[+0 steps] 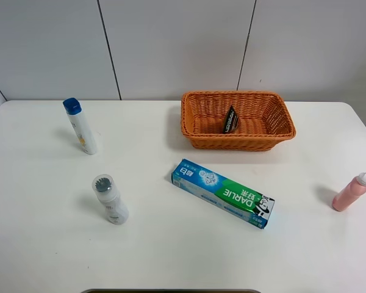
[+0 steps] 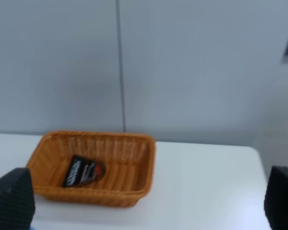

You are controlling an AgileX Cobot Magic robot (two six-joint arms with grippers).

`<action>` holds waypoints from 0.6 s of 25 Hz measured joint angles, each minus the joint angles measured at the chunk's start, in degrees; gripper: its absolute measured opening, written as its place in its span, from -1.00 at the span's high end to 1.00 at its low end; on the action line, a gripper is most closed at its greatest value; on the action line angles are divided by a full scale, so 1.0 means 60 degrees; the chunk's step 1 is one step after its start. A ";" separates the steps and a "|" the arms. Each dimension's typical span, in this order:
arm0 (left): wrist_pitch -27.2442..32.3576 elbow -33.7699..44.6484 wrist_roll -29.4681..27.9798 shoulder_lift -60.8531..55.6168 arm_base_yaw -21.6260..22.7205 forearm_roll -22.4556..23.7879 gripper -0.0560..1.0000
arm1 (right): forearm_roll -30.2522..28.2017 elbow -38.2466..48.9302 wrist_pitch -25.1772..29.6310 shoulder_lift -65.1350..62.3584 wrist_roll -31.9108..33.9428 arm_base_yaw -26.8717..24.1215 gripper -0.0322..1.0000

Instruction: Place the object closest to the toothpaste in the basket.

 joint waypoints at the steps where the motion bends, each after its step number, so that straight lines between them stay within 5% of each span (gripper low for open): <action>1: 0.0000 0.0000 0.0000 0.0000 0.0000 0.0000 -0.88 | 0.0000 -0.0007 0.0000 -0.0159 -0.0035 -0.0188 -0.97; 7: 0.0000 0.0000 0.0000 0.0000 0.0000 0.0000 -0.88 | 0.0437 0.0857 -0.0007 -0.1324 -0.0043 -0.0986 -0.97; 15: 0.0000 0.0000 0.0000 0.0000 0.0000 0.0000 -0.88 | 0.0518 0.4159 0.0003 -0.3039 -0.0043 -0.1762 -0.97</action>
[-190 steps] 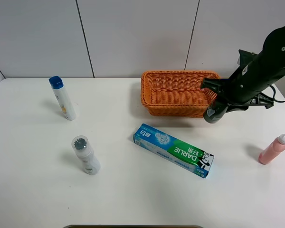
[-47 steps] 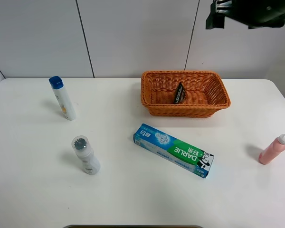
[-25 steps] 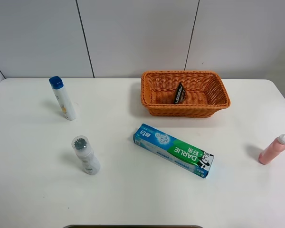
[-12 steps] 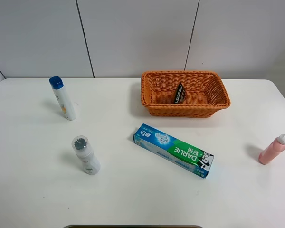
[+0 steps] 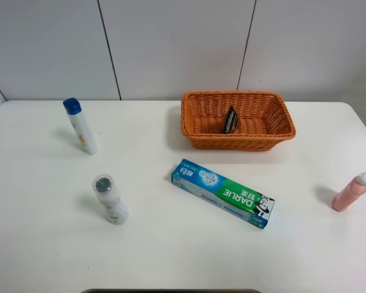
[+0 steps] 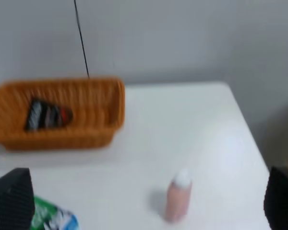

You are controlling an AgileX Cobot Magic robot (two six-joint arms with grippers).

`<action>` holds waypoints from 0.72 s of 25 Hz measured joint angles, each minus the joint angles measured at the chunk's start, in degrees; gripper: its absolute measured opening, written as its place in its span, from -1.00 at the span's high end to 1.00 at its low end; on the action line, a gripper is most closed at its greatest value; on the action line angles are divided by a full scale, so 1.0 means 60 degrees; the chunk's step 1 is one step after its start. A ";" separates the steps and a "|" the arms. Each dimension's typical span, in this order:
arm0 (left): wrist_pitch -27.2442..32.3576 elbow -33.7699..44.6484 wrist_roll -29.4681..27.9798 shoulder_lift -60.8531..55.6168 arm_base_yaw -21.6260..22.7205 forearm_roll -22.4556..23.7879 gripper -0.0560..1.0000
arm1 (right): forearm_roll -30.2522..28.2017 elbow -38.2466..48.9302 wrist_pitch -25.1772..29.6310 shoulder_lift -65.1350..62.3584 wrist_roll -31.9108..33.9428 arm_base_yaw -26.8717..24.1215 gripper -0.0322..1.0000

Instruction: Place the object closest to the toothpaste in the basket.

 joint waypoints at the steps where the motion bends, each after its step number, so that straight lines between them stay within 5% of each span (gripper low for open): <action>1: 0.0000 0.0000 0.0000 0.0000 0.0000 0.0000 -0.88 | 0.0037 0.0370 0.0000 -0.0170 0.0000 -0.0050 -0.97; 9: 0.0000 0.0000 0.0000 0.0000 0.0000 0.0000 -0.88 | 0.0470 0.2978 -0.0925 -0.1330 0.0000 -0.0064 -0.97; 18: 0.0000 0.0000 0.0000 0.0000 0.0000 0.0000 -0.88 | 0.0718 0.4197 -0.1321 -0.1330 0.0000 -0.0064 -0.97</action>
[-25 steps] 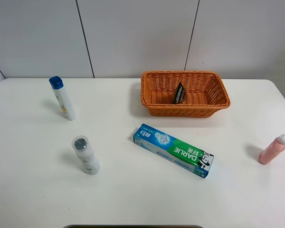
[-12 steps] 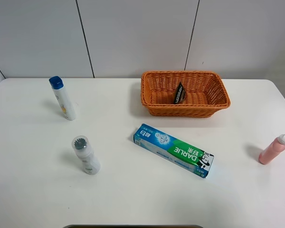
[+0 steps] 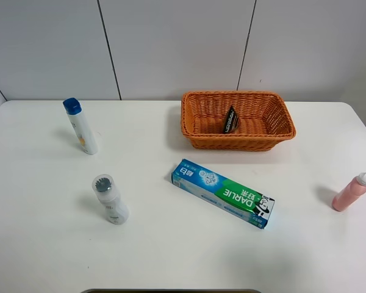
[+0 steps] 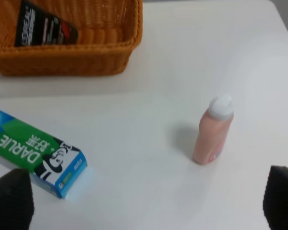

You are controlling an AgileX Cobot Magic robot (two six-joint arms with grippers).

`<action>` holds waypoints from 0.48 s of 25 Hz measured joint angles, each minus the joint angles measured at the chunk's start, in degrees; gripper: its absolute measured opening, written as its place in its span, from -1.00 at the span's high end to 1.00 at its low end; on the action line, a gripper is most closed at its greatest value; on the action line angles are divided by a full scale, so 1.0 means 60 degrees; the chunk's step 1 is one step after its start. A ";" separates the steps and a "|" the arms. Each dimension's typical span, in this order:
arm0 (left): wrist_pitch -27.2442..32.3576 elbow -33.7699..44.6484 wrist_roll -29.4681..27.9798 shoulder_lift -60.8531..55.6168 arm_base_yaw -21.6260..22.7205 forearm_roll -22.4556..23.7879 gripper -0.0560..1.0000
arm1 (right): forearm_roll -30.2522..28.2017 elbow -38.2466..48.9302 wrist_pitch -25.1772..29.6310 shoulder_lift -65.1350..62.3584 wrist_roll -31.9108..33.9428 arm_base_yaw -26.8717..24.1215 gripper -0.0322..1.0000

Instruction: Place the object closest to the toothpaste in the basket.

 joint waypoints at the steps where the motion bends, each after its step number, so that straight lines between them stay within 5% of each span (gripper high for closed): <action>1: 0.0000 0.0000 0.0000 0.0000 0.0000 0.0000 -0.88 | 0.0008 0.0032 -0.0012 0.0000 0.0000 0.0000 -0.97; 12: 0.0000 0.0000 0.0000 0.0000 0.0000 0.0000 -0.88 | 0.0019 0.0043 -0.0038 0.0000 -0.0126 0.0000 -0.97</action>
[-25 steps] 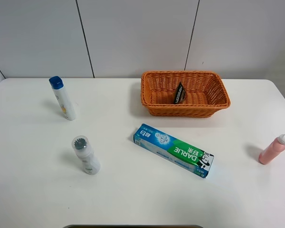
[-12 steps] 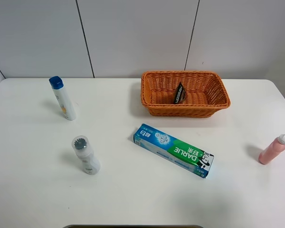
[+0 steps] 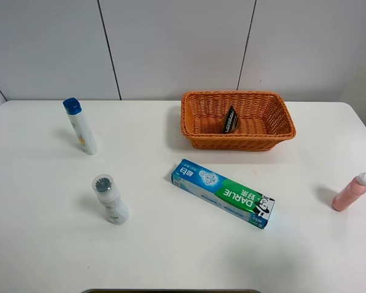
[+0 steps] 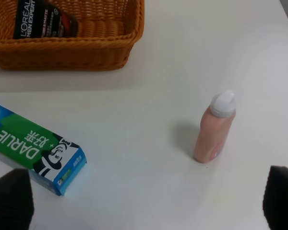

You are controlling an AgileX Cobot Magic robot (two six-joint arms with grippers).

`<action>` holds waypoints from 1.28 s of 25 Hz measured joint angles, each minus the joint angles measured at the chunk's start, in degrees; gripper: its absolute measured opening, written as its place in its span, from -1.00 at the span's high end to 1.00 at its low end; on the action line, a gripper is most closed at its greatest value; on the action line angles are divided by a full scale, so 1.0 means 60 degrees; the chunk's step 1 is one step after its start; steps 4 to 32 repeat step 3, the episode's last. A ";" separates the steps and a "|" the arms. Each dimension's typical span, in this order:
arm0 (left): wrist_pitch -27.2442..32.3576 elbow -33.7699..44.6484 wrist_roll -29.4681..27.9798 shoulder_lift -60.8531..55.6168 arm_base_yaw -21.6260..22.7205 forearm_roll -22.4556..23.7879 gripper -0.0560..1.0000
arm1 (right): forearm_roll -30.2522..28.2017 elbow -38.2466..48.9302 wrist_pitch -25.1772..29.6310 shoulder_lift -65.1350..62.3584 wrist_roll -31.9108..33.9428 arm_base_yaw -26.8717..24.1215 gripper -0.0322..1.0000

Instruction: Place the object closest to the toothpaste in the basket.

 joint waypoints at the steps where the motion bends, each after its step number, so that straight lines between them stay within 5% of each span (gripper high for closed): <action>1: 0.0000 0.0000 0.0000 0.0000 0.0000 0.0000 -0.88 | 0.0000 0.0000 0.0000 0.0000 -0.0008 0.0000 -0.97; 32: 0.0000 0.0000 0.0000 0.0000 0.0000 0.0000 -0.88 | 0.0000 0.0000 0.0000 0.0000 -0.0008 0.0000 -0.97</action>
